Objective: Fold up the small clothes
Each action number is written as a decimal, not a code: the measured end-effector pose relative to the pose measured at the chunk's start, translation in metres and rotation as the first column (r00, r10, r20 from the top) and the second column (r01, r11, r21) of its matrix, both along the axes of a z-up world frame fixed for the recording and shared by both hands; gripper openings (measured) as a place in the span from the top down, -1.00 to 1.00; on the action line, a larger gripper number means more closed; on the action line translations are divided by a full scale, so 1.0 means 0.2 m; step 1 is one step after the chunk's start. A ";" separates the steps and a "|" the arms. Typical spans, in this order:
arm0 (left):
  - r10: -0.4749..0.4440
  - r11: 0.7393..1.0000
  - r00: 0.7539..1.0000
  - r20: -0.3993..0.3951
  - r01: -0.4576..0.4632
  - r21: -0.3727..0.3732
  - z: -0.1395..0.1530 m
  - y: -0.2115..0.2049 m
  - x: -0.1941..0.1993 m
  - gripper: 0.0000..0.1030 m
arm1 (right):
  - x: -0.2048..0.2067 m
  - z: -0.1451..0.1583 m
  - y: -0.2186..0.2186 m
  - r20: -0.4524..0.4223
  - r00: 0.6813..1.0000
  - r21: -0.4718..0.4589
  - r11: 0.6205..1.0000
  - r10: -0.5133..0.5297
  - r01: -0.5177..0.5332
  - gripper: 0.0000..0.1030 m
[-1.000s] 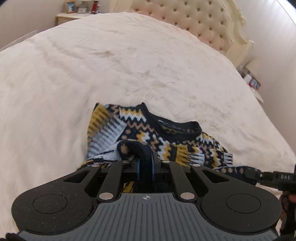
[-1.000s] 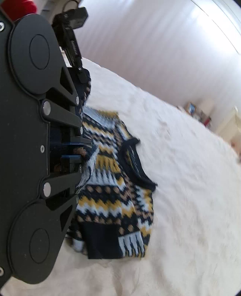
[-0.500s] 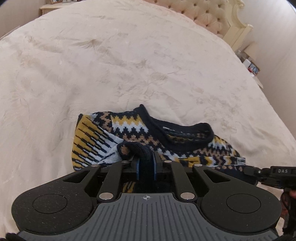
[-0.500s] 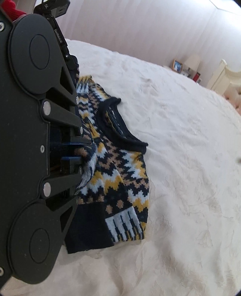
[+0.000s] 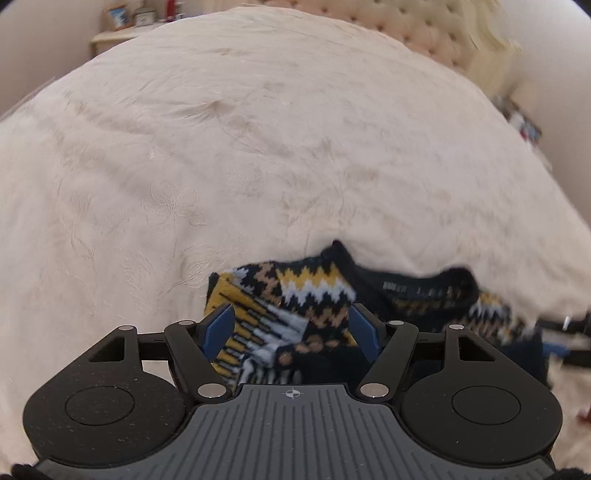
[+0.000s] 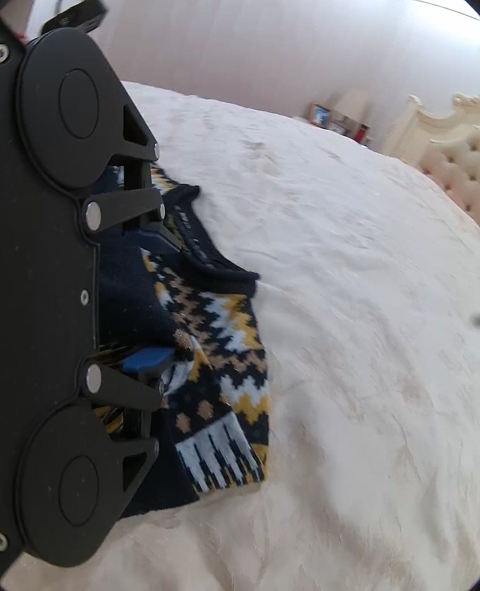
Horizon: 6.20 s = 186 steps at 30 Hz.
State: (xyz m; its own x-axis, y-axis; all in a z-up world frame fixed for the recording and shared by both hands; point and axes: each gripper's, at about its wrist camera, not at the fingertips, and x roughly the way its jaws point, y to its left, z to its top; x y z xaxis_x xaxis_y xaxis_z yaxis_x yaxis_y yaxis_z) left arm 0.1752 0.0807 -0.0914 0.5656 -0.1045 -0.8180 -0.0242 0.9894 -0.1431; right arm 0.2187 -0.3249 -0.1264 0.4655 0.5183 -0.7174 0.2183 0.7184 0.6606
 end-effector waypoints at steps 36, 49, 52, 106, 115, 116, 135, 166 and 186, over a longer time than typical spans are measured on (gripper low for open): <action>-0.266 0.963 0.951 -0.155 0.269 -0.002 -0.30 -0.21 0.16 -0.32 | 0.04 0.01 0.42 0.007 0.790 -0.550 0.662 0.613 -0.509 -0.24; -0.128 0.991 0.989 -0.068 0.130 0.024 -0.14 -0.09 0.24 -0.35 | 0.13 0.07 0.21 0.059 0.916 -0.479 0.816 0.398 -0.324 -0.28; -0.120 0.992 0.989 -0.091 0.122 0.019 -0.16 -0.09 0.20 -0.35 | 0.09 0.03 0.20 0.033 0.918 -0.470 0.817 0.395 -0.335 -0.28; -0.077 0.987 0.972 -0.223 0.106 0.121 -0.14 -0.40 -0.28 -0.75 | -0.38 0.07 0.23 -0.040 0.952 -0.472 0.834 0.302 -0.285 -0.99; -0.142 0.973 0.957 -0.252 0.182 0.140 -0.24 -0.62 -0.36 -0.76 | -0.53 0.07 0.23 -0.065 0.953 -0.458 0.840 0.296 -0.292 -0.99; -0.141 0.970 0.955 -0.260 0.186 0.156 -0.27 -0.64 -0.36 -0.76 | -0.54 0.07 0.22 -0.069 0.952 -0.457 0.839 0.297 -0.294 -0.99; -0.055 0.980 0.938 -0.343 0.116 0.161 -0.46 -0.59 -0.33 -1.00 | -0.48 -0.16 0.11 -0.296 0.929 -0.379 0.865 0.224 -0.329 -0.99; 0.000 0.989 0.935 -0.355 0.052 0.138 -0.48 -0.59 -0.45 -1.00 | -0.37 -0.27 -0.22 -0.096 0.982 -0.055 0.984 0.164 -0.169 -1.00; -0.010 0.995 0.950 -0.313 0.040 0.088 -0.20 -0.65 -0.25 -1.00 | -0.24 -0.37 -0.27 -0.054 0.984 0.194 0.969 0.168 -0.155 -1.00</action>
State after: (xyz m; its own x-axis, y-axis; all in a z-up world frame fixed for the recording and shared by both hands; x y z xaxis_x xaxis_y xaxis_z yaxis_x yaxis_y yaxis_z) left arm 0.1244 -0.0488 -0.1322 0.2788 -0.0315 -0.9598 -0.0280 0.9988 -0.0410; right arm 0.1702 -0.3789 -0.2013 0.3169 0.7113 -0.6274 0.1599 0.6119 0.7746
